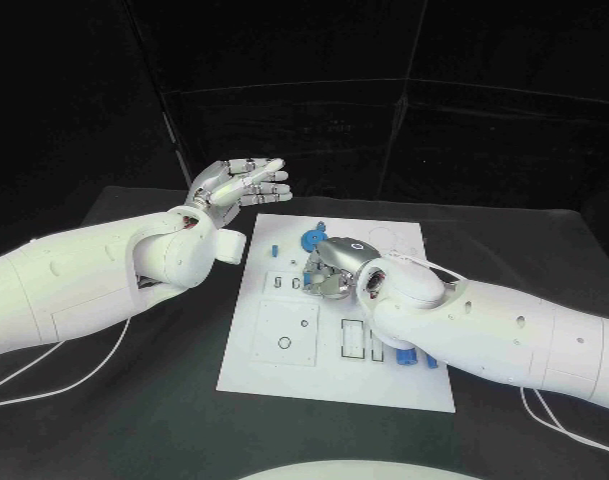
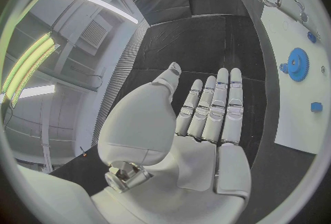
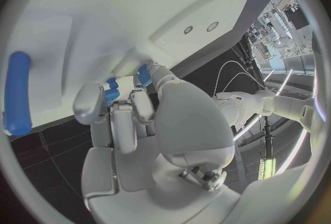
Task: Assemble the parts on the task board
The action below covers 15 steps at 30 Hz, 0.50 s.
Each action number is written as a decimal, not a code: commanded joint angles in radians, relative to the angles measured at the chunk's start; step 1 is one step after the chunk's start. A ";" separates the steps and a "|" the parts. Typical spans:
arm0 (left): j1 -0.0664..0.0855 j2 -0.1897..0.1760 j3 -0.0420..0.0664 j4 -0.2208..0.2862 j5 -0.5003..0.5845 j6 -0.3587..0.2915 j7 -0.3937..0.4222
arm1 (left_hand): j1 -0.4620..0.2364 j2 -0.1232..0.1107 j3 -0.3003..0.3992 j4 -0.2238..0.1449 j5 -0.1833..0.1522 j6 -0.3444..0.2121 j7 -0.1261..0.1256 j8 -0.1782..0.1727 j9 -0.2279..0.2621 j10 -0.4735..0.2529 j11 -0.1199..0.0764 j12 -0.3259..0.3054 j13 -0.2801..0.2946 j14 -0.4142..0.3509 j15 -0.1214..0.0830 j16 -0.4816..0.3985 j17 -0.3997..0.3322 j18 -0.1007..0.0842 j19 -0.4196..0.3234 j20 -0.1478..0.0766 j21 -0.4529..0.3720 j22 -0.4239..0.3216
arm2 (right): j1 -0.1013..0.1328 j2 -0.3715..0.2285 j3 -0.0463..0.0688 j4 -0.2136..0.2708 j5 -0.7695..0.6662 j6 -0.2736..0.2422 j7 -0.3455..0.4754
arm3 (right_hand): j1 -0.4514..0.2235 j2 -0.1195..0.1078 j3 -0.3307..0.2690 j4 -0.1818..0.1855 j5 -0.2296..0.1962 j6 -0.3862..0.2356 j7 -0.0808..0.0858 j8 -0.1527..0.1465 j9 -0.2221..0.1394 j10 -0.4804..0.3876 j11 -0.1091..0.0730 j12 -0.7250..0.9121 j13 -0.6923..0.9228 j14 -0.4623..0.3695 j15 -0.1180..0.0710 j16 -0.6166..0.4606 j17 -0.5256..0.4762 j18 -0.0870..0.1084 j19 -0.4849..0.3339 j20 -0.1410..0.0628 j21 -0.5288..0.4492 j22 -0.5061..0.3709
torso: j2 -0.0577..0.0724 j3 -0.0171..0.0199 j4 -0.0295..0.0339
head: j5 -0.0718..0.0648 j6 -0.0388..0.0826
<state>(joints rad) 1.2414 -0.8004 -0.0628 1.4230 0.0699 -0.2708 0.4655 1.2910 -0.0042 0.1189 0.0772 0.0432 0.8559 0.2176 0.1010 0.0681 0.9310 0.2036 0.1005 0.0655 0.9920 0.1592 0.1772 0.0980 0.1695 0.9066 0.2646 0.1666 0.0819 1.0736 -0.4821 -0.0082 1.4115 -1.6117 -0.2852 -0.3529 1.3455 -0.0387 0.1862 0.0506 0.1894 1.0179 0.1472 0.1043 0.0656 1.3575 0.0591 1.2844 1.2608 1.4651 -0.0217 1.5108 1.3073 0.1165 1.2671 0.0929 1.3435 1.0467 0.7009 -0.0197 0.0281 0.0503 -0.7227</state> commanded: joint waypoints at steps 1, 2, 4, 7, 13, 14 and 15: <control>0.002 0.000 0.001 0.001 0.001 0.014 -0.001 | 0.003 0.010 0.001 -0.007 0.003 0.005 0.044 -0.005 -0.001 0.002 0.004 -0.004 -0.001 0.001 0.001 -0.005 -0.001 0.009 0.006 0.000 -0.003 -0.001 | 0.000 0.001 -0.001 -0.003 -0.007 0.009 -0.006 | -0.005 -0.014 0.003 0.003 -0.005 -0.010 0.001 -0.008 0.001 -0.010 0.002 -0.009 -0.006 0.079 0.009 -0.002 0.140 -0.012 -0.005 0.003 -0.005 -0.003 | 0.000 -0.0001 -0.0002 | 0.000 0.000; 0.002 0.000 0.001 0.001 0.001 0.014 -0.001 | 0.003 0.010 0.001 -0.007 0.003 0.005 0.044 -0.005 -0.001 0.002 0.004 -0.004 -0.001 0.001 0.001 -0.005 -0.001 0.009 0.006 0.000 -0.003 -0.001 | 0.000 0.001 -0.001 -0.003 -0.007 0.009 -0.006 | -0.008 -0.017 0.002 0.004 -0.010 -0.014 0.002 -0.010 0.000 -0.014 0.002 -0.014 -0.011 0.079 0.010 -0.002 0.140 -0.012 -0.006 0.004 -0.006 -0.005 | 0.000 0.0000 -0.0004 | 0.000 -0.001; 0.002 0.000 0.001 0.001 0.000 0.015 -0.002 | 0.002 0.011 0.000 -0.007 0.003 0.005 0.044 -0.006 -0.001 0.002 0.004 -0.004 -0.001 0.000 0.002 -0.006 -0.002 0.009 0.007 0.000 -0.004 -0.002 | 0.000 0.001 -0.001 -0.004 -0.004 0.005 -0.003 | -0.020 -0.029 -0.003 0.010 -0.043 -0.032 0.005 -0.018 0.000 -0.024 0.006 -0.028 -0.025 0.078 0.013 -0.003 0.138 -0.012 -0.008 0.007 -0.008 -0.008 | 0.000 0.0001 -0.0002 | -0.001 -0.001; 0.002 0.000 0.001 0.001 -0.002 0.015 -0.002 | 0.002 0.011 0.000 -0.007 0.003 0.005 0.044 -0.006 -0.001 0.002 0.004 -0.004 -0.001 0.000 0.002 -0.006 -0.002 0.009 0.007 0.000 -0.004 -0.002 | 0.000 0.002 -0.001 -0.005 -0.001 -0.008 0.001 | -0.045 -0.060 -0.031 0.024 -0.043 -0.069 0.013 -0.033 -0.001 -0.035 0.013 -0.040 -0.040 0.077 0.019 -0.006 0.133 -0.010 -0.013 0.012 -0.012 -0.016 | 0.001 0.0002 -0.0002 | -0.002 0.001; 0.002 -0.001 0.001 0.000 -0.003 0.016 -0.004 | 0.002 0.011 0.000 -0.007 0.003 0.005 0.044 -0.006 -0.001 0.002 0.004 -0.004 -0.001 0.000 0.002 -0.006 -0.002 0.009 0.007 0.000 -0.004 -0.002 | 0.000 0.000 -0.001 -0.006 0.011 -0.045 0.016 | -0.059 -0.082 -0.084 0.058 -0.050 -0.110 0.023 -0.037 0.000 -0.048 0.023 -0.052 -0.056 0.075 0.028 -0.011 0.126 -0.008 -0.019 0.020 -0.020 -0.028 | 0.000 0.0002 0.0015 | -0.004 0.001; 0.002 -0.002 0.001 0.000 -0.003 0.016 -0.004 | 0.002 0.011 0.000 -0.007 0.003 0.005 0.044 -0.006 -0.001 0.002 0.004 -0.004 -0.001 0.000 0.002 -0.006 -0.002 0.009 0.007 0.000 -0.004 -0.002 | 0.000 -0.001 -0.001 -0.006 0.013 -0.054 0.021 | -0.057 -0.085 -0.097 0.067 -0.046 -0.118 0.026 -0.037 0.000 -0.051 0.026 -0.054 -0.059 0.075 0.029 -0.011 0.126 -0.008 -0.019 0.022 -0.020 -0.029 | 0.000 0.0002 0.0013 | -0.003 0.001; 0.002 -0.002 0.001 0.000 -0.003 0.016 -0.005 | 0.002 0.011 0.000 -0.007 0.003 0.005 0.044 -0.006 -0.001 0.002 0.004 -0.004 -0.001 0.000 0.002 -0.006 -0.002 0.009 0.007 0.000 -0.004 -0.002 | 0.000 -0.001 -0.001 -0.005 0.015 -0.062 0.026 | -0.054 -0.087 -0.110 0.075 -0.042 -0.124 0.027 -0.036 0.001 -0.053 0.027 -0.055 -0.061 0.075 0.031 -0.011 0.126 -0.008 -0.019 0.023 -0.021 -0.029 | 0.000 0.0002 0.0010 | -0.002 0.001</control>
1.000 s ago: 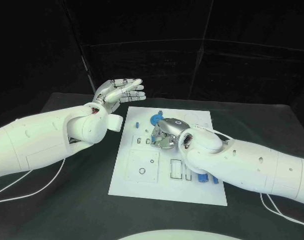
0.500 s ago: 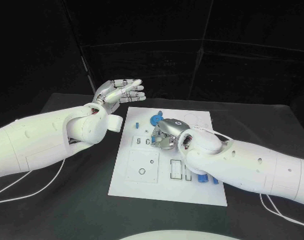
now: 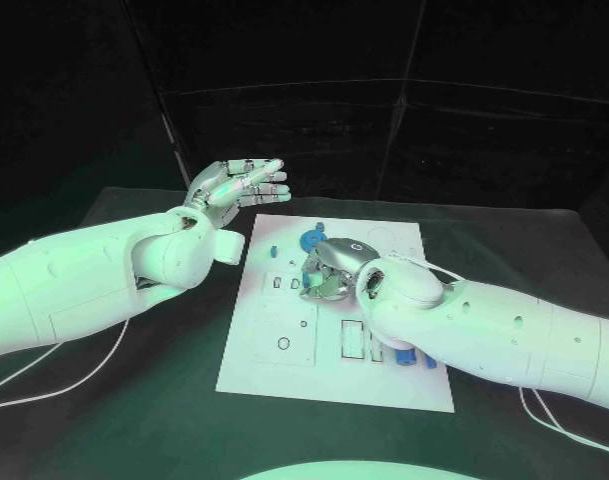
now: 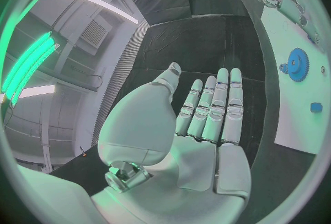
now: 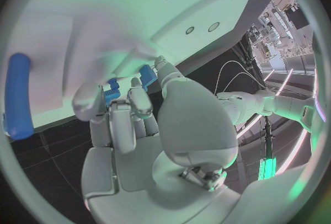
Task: Assemble the parts on the task board
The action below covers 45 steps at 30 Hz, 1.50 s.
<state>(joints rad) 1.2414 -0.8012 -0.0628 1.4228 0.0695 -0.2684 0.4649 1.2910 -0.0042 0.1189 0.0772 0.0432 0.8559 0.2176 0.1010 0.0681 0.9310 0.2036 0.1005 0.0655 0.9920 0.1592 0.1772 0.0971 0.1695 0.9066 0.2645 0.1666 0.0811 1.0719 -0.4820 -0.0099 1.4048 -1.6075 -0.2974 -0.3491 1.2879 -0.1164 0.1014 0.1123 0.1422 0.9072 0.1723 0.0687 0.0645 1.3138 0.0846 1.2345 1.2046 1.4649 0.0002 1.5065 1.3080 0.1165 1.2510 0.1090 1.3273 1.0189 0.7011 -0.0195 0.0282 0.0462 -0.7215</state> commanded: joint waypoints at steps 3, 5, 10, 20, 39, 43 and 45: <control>0.002 -0.002 0.001 0.000 -0.003 0.014 -0.005 | 0.002 0.011 0.000 -0.007 0.003 0.005 0.044 -0.006 -0.001 0.002 0.004 -0.004 -0.001 0.000 0.002 -0.006 -0.001 0.009 0.007 0.000 -0.004 -0.001 | 0.001 -0.003 0.000 0.005 0.013 -0.074 0.037 | 0.017 -0.016 -0.065 0.039 0.038 -0.024 0.005 0.003 0.003 -0.008 0.004 -0.001 -0.005 0.076 0.012 -0.005 0.128 -0.008 -0.002 0.011 -0.004 -0.001 | 0.000 0.0003 0.0007 | 0.002 0.001; 0.002 -0.002 0.001 0.000 -0.003 0.015 -0.006 | 0.002 0.011 0.000 -0.007 0.003 0.005 0.044 -0.006 -0.001 0.002 0.004 -0.004 -0.001 0.000 0.002 -0.006 -0.001 0.009 0.007 0.000 -0.004 -0.001 | 0.001 -0.006 0.000 0.009 0.015 -0.095 0.051 | 0.029 -0.015 -0.082 0.052 0.046 -0.027 0.005 0.006 0.004 -0.006 0.005 0.002 -0.003 0.076 0.012 -0.004 0.129 -0.008 -0.001 0.012 -0.003 0.001 | 0.000 0.0006 0.0005 | 0.003 0.001; 0.002 -0.003 0.001 0.000 -0.003 0.015 -0.007 | 0.002 0.011 0.000 -0.007 0.003 0.005 0.044 -0.006 -0.001 0.002 0.004 -0.004 -0.001 0.000 0.002 -0.006 -0.001 0.009 0.007 0.000 -0.004 -0.001 | -0.001 -0.019 0.000 0.029 0.019 -0.158 0.090 | 0.055 -0.008 -0.100 0.068 0.067 -0.022 0.003 0.014 0.005 -0.002 0.003 0.010 0.001 0.077 0.012 -0.002 0.133 -0.009 0.003 0.011 0.000 0.006 | 0.000 0.0012 -0.0003 | 0.004 0.000; 0.002 -0.008 0.001 -0.011 -0.052 0.010 -0.016 | 0.011 0.019 0.003 -0.019 0.004 0.033 0.028 0.006 0.003 0.040 -0.010 0.011 0.004 0.033 -0.011 0.008 0.005 0.014 0.030 -0.006 0.001 0.001 | -0.001 -0.104 0.002 0.122 0.105 -0.190 0.229 | 0.075 0.006 -0.109 0.076 0.100 -0.006 -0.002 0.028 0.008 0.010 -0.001 0.026 0.015 0.076 0.008 -0.005 0.128 -0.008 0.001 0.009 -0.001 0.002 | -0.001 -0.0004 0.0023 | 0.004 0.008; 0.013 -0.036 0.001 0.006 -0.637 0.190 -0.436 | -0.070 -0.012 0.077 -0.021 0.002 0.212 -0.114 0.062 0.042 0.455 -0.184 0.238 0.179 0.555 -0.215 1.284 1.301 -0.071 0.598 -0.224 0.903 0.814 | 0.187 -0.428 0.006 0.268 0.759 -0.049 0.493 | 0.234 0.072 -0.053 0.014 0.068 0.060 -0.006 0.055 0.003 -0.258 -0.003 -0.507 -0.517 0.106 0.018 0.064 0.263 0.067 -0.266 0.014 -0.367 -0.506 | -0.035 0.0024 -0.0082 | -0.001 0.009; 0.027 -0.030 0.001 0.018 -0.776 0.254 -0.585 | -0.153 -0.025 0.014 0.032 0.006 0.222 -0.114 0.073 0.060 0.444 -0.185 0.315 0.262 0.574 -0.213 1.379 1.449 -0.087 0.603 -0.228 1.020 0.951 | 0.203 -0.442 0.006 0.246 0.843 -0.051 0.504 | 0.241 0.067 -0.046 0.015 0.069 0.042 0.001 0.041 0.002 -0.266 0.001 -0.539 -0.550 0.106 0.024 0.064 0.263 0.067 -0.263 0.019 -0.397 -0.526 | -0.041 0.0048 -0.0070 | -0.001 0.008; 0.033 -0.023 0.001 0.020 -0.814 0.282 -0.660 | -0.187 -0.024 -0.025 0.063 0.009 0.236 -0.127 0.093 0.077 0.455 -0.190 0.381 0.317 0.579 -0.220 1.394 1.474 -0.099 0.610 -0.230 1.092 1.042 | 0.206 -0.441 0.006 0.235 0.861 -0.050 0.506 | 0.241 0.065 -0.045 0.016 0.069 0.040 0.002 0.041 0.003 -0.269 0.002 -0.543 -0.555 0.106 0.026 0.064 0.263 0.067 -0.264 0.020 -0.404 -0.530 | -0.045 0.0074 -0.0079 | 0.001 0.004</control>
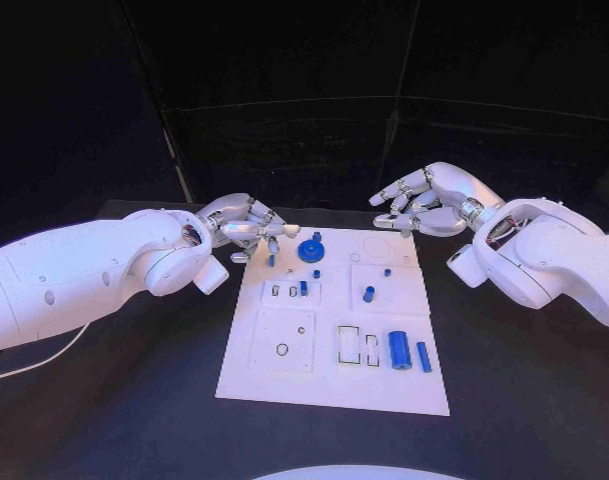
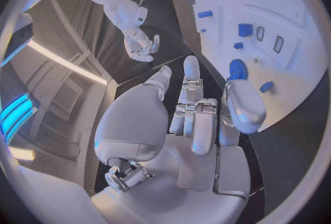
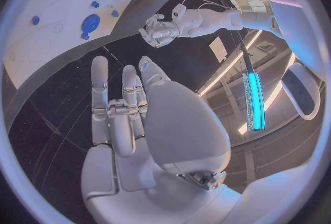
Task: Assemble the parts on the task board
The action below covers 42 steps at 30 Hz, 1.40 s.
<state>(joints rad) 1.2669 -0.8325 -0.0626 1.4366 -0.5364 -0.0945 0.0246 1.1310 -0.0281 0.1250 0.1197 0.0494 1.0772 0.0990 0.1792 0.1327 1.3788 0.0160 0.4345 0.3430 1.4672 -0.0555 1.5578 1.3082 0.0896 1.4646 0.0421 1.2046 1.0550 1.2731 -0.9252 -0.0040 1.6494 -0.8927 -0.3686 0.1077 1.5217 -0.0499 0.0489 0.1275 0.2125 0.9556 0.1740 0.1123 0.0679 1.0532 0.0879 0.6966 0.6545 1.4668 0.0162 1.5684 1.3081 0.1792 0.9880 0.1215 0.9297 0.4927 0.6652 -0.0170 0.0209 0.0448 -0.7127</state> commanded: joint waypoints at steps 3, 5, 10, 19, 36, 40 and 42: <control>0.033 0.021 -0.026 0.008 -0.238 0.140 -0.308 | -0.040 0.024 -0.107 0.065 -0.003 0.025 -0.029 0.091 0.082 0.024 -0.022 0.497 0.496 0.104 -0.018 0.013 0.263 -0.033 0.049 -0.019 0.150 0.188 | 0.009 0.007 0.000 -0.028 0.161 0.032 0.050 | 0.009 0.001 0.010 0.002 0.003 0.000 -0.001 0.004 0.002 -0.009 -0.001 -0.005 -0.010 0.104 0.009 0.002 0.263 0.005 0.002 0.008 -0.012 -0.008 | -0.012 0.0078 -0.0017 | 0.004 -0.007; 0.052 0.033 -0.042 0.005 -0.248 0.155 -0.353 | -0.023 0.033 -0.149 0.075 -0.003 -0.009 -0.034 0.137 0.132 0.007 -0.024 0.647 0.649 0.104 -0.025 0.013 0.263 -0.033 0.039 -0.021 0.168 0.208 | 0.010 0.010 0.000 -0.036 0.166 0.035 0.049 | 0.012 0.003 0.015 0.001 0.014 0.007 -0.003 0.008 0.004 -0.007 -0.003 -0.004 -0.013 0.104 0.007 0.002 0.263 0.006 0.007 0.007 -0.014 -0.010 | -0.013 0.0090 -0.0016 | 0.005 -0.007; 0.094 0.073 -0.080 -0.017 -0.286 0.194 -0.455 | -0.013 0.066 -0.202 0.102 -0.005 -0.046 -0.033 0.215 0.215 -0.006 -0.032 0.754 0.761 0.104 -0.024 0.013 0.263 -0.038 0.034 -0.014 0.197 0.244 | 0.013 0.023 0.000 -0.060 0.173 0.037 0.042 | 0.008 -0.001 0.019 0.005 0.025 0.006 -0.004 0.012 0.003 -0.004 -0.005 -0.002 -0.023 0.104 0.004 0.002 0.263 0.005 0.016 0.004 -0.020 -0.015 | -0.015 0.0109 -0.0036 | 0.011 -0.008; 0.133 0.167 -0.115 -0.081 -0.348 0.239 -0.568 | -0.021 0.095 -0.258 0.126 -0.002 -0.090 -0.039 0.282 0.293 -0.014 -0.030 0.785 0.792 0.104 -0.023 0.013 0.263 -0.041 0.035 -0.015 0.221 0.279 | 0.015 0.063 0.000 -0.113 0.175 0.040 0.023 | -0.013 -0.007 0.008 0.028 0.020 -0.012 -0.003 0.016 0.001 -0.014 -0.004 0.010 -0.038 0.104 0.003 0.002 0.263 0.004 0.023 0.002 -0.044 -0.031 | -0.014 0.0109 -0.0039 | 0.005 -0.012; 0.137 0.292 -0.140 -0.165 -0.384 0.296 -0.617 | -0.028 0.100 -0.296 0.137 -0.002 -0.120 -0.037 0.309 0.331 -0.024 -0.028 0.785 0.793 0.104 -0.021 0.013 0.263 -0.040 0.029 -0.013 0.220 0.276 | 0.015 0.101 -0.001 -0.149 0.173 0.034 0.003 | -0.007 -0.007 0.008 0.048 0.056 -0.072 0.001 0.056 0.004 -0.075 0.000 0.060 -0.073 -0.197 -0.004 -0.804 -0.401 0.004 0.010 -0.001 -0.076 -0.046 | -0.012 0.0106 -0.0032 | 0.009 -0.021; 0.136 0.315 -0.141 -0.187 -0.388 0.310 -0.616 | -0.009 0.105 -0.297 0.125 -0.001 -0.130 -0.036 0.315 0.342 -0.029 -0.027 0.784 0.792 0.104 -0.020 0.013 0.263 -0.039 0.027 -0.012 0.219 0.274 | 0.015 0.104 -0.001 -0.150 0.171 0.028 -0.001 | -0.007 -0.009 0.008 0.053 0.066 -0.083 0.003 0.071 0.005 -0.085 0.001 0.073 -0.083 -0.177 -0.004 -0.855 -0.464 0.003 0.008 -0.001 -0.079 -0.046 | -0.012 0.0119 -0.0033 | 0.014 -0.023; 0.135 0.326 -0.141 -0.198 -0.389 0.316 -0.614 | 0.006 0.111 -0.292 0.115 -0.001 -0.135 -0.035 0.319 0.349 -0.030 -0.026 0.784 0.792 0.104 -0.019 0.013 0.263 -0.039 0.026 -0.011 0.219 0.274 | 0.015 0.103 -0.001 -0.146 0.171 0.022 0.000 | -0.006 -0.006 0.010 0.054 0.074 -0.085 0.003 0.075 0.006 -0.087 0.001 0.076 -0.086 -0.172 -0.004 -0.861 -0.474 0.004 0.008 -0.002 -0.079 -0.046 | -0.012 0.0122 -0.0037 | 0.015 -0.023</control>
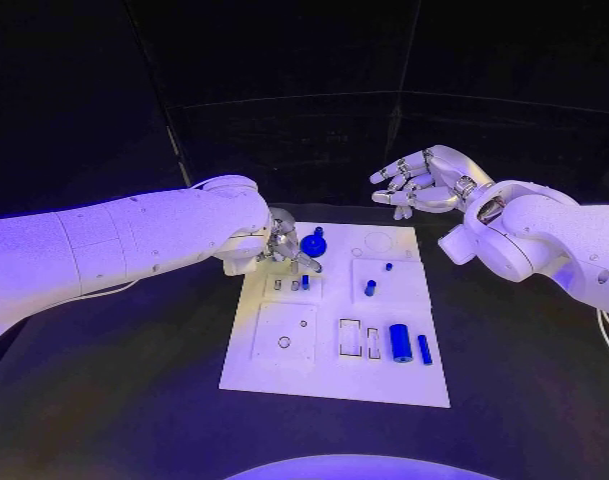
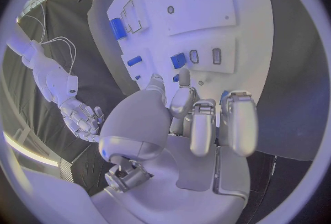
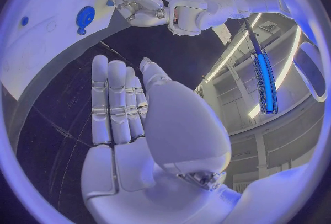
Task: Assemble the parts on the task board
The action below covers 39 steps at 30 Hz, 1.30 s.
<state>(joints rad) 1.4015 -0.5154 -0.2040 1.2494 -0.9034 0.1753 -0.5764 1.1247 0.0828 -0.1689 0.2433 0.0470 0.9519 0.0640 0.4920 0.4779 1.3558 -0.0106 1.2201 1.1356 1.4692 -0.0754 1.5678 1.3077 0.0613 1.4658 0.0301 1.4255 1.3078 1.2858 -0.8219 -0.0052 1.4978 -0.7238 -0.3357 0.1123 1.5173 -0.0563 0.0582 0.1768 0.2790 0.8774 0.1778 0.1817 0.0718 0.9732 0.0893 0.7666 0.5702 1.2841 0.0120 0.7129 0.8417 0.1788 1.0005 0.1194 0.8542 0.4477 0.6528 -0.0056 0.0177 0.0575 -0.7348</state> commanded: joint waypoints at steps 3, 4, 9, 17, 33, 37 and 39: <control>-0.001 0.024 0.000 -0.025 -0.023 0.059 -0.012 | 0.019 0.002 0.003 -0.014 0.001 -0.013 0.000 0.009 0.008 -0.008 0.001 -0.001 0.000 0.102 0.001 0.003 0.263 -0.011 0.025 0.001 -0.002 0.022 | 0.002 -0.002 0.000 0.015 0.000 -0.017 -0.005 | 0.001 0.002 0.006 0.007 0.034 -0.011 0.000 0.012 0.002 -0.010 -0.001 0.011 -0.007 0.018 -0.001 -0.014 -0.022 0.004 -0.004 0.000 -0.004 -0.001 | 0.001 0.0005 -0.0015 | 0.001 -0.003; -0.002 0.028 0.000 -0.028 -0.024 0.063 -0.012 | 0.019 0.002 0.003 -0.014 0.001 -0.013 0.000 0.009 0.008 -0.008 0.001 -0.001 0.000 0.102 0.001 0.003 0.263 -0.011 0.025 0.001 -0.002 0.022 | 0.002 -0.003 0.000 0.016 0.000 -0.017 -0.005 | 0.001 0.002 0.006 0.007 0.034 -0.011 0.000 0.012 0.002 -0.010 -0.001 0.011 -0.007 0.018 -0.001 -0.014 -0.022 0.004 -0.004 0.000 -0.004 -0.001 | 0.000 0.0002 -0.0022 | 0.002 -0.003; -0.005 0.040 0.000 -0.041 -0.024 0.073 -0.013 | 0.019 0.002 0.003 -0.014 0.001 -0.013 0.000 0.009 0.008 -0.008 0.001 -0.001 0.000 0.102 0.001 0.003 0.263 -0.011 0.025 0.001 -0.002 0.022 | 0.002 -0.004 0.000 0.022 -0.002 -0.014 -0.005 | -0.003 0.001 0.006 0.013 0.039 -0.014 0.000 0.017 0.002 -0.011 0.000 0.014 -0.011 0.021 0.000 -0.018 -0.032 0.004 -0.005 0.000 -0.004 0.000 | 0.000 0.0001 0.0017 | 0.000 -0.008; -0.010 0.055 0.000 -0.059 -0.024 0.093 -0.015 | 0.020 0.003 0.004 -0.015 0.001 -0.014 0.001 0.010 0.010 -0.009 0.001 -0.003 -0.002 0.102 0.001 0.003 0.263 -0.010 0.024 0.002 -0.003 0.021 | 0.002 0.000 0.000 0.020 0.007 -0.011 -0.003 | -0.006 0.001 0.006 0.015 0.039 -0.015 0.000 0.019 0.002 -0.011 0.000 0.016 -0.013 0.022 0.000 -0.019 -0.035 0.004 -0.005 0.000 -0.004 0.000 | 0.000 -0.0006 0.0000 | 0.006 -0.009; -0.017 0.071 0.000 -0.089 -0.031 0.121 -0.019 | 0.027 0.008 0.006 -0.021 0.001 -0.018 0.001 0.013 0.015 -0.012 0.001 -0.004 -0.003 0.102 0.002 0.003 0.263 -0.010 0.023 0.002 -0.003 0.021 | 0.002 0.006 0.000 0.012 0.025 -0.012 -0.002 | -0.006 0.002 0.007 0.016 0.040 -0.015 0.000 0.020 0.002 -0.011 0.000 0.016 -0.013 0.023 0.000 -0.020 -0.036 0.004 -0.005 0.000 -0.004 0.000 | 0.000 -0.0018 0.0006 | 0.005 -0.013; -0.022 0.078 0.000 -0.098 -0.031 0.126 -0.020 | 0.027 0.008 0.006 -0.021 0.001 -0.018 0.001 0.013 0.015 -0.012 0.001 -0.004 -0.003 0.102 0.002 0.003 0.263 -0.010 0.023 0.002 -0.003 0.021 | 0.002 0.007 0.000 0.011 0.025 -0.011 -0.002 | -0.006 0.002 0.007 0.016 0.040 -0.016 0.000 0.020 0.002 -0.012 0.000 0.017 -0.014 0.024 0.000 -0.020 -0.037 0.004 -0.005 0.000 -0.004 0.000 | 0.000 -0.0016 0.0004 | 0.004 -0.014; -0.025 0.081 0.000 -0.103 -0.031 0.128 -0.020 | 0.027 0.008 0.006 -0.021 0.001 -0.018 0.001 0.013 0.015 -0.012 0.001 -0.004 -0.003 0.102 0.002 0.003 0.263 -0.010 0.023 0.002 -0.003 0.021 | 0.002 0.007 0.000 0.010 0.025 -0.012 -0.003 | -0.006 0.002 0.008 0.016 0.041 -0.016 0.000 0.021 0.002 -0.012 -0.001 0.017 -0.014 0.024 0.000 -0.020 -0.038 0.004 -0.004 0.000 -0.004 0.000 | 0.000 -0.0013 0.0008 | 0.004 -0.015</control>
<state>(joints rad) 1.3764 -0.4360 -0.2041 1.1496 -0.9259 0.2831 -0.5848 1.1431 0.0912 -0.1653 0.2287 0.0470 0.9414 0.0676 0.5009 0.4914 1.3505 -0.0088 1.2201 1.1331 1.4689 -0.0749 1.5677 1.3075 0.0614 1.4658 0.0303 1.4255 1.3076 1.2857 -0.8154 -0.0054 1.5076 -0.7054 -0.3414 0.1046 1.5173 -0.0563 0.0651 0.1885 0.3137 0.8679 0.1753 0.1975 0.0723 0.9663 0.0893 0.7782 0.5567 1.3027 0.0123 0.6989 0.8046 0.1787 1.0006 0.1193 0.8543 0.4480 0.6524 -0.0071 0.0184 0.0617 -0.7491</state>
